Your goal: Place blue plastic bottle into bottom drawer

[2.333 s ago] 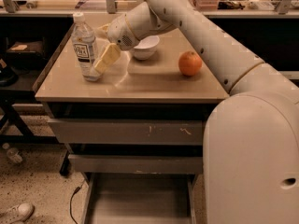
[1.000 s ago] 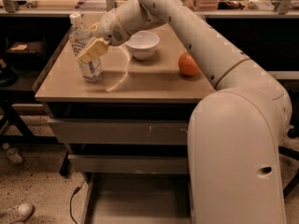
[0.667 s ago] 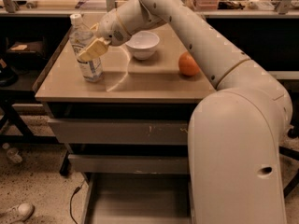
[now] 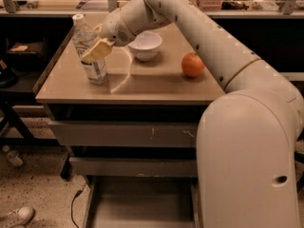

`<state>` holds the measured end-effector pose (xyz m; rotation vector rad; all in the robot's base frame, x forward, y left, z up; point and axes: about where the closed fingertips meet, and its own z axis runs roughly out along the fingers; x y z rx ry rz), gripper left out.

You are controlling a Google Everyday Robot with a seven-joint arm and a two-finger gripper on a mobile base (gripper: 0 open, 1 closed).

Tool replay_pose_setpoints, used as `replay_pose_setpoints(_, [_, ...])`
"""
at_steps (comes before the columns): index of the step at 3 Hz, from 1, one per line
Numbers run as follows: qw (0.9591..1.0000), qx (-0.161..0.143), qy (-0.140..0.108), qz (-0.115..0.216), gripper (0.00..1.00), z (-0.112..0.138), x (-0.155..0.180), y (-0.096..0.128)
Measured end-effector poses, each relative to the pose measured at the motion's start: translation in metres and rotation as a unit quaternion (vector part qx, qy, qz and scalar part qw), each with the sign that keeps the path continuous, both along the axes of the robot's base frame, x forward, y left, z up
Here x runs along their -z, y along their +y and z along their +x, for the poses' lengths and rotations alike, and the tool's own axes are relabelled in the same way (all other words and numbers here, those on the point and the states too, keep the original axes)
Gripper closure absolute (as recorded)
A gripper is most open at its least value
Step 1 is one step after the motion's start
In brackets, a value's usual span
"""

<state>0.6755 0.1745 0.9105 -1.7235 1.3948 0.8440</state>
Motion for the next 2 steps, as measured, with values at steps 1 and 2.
replay_pose_setpoints(1, [0.9982, 0.026, -0.055, 0.004, 1.0, -0.014, -0.023, -0.027])
replay_pose_setpoints(2, [0.9919, 0.069, -0.101, 0.034, 1.0, -0.04, -0.041, -0.056])
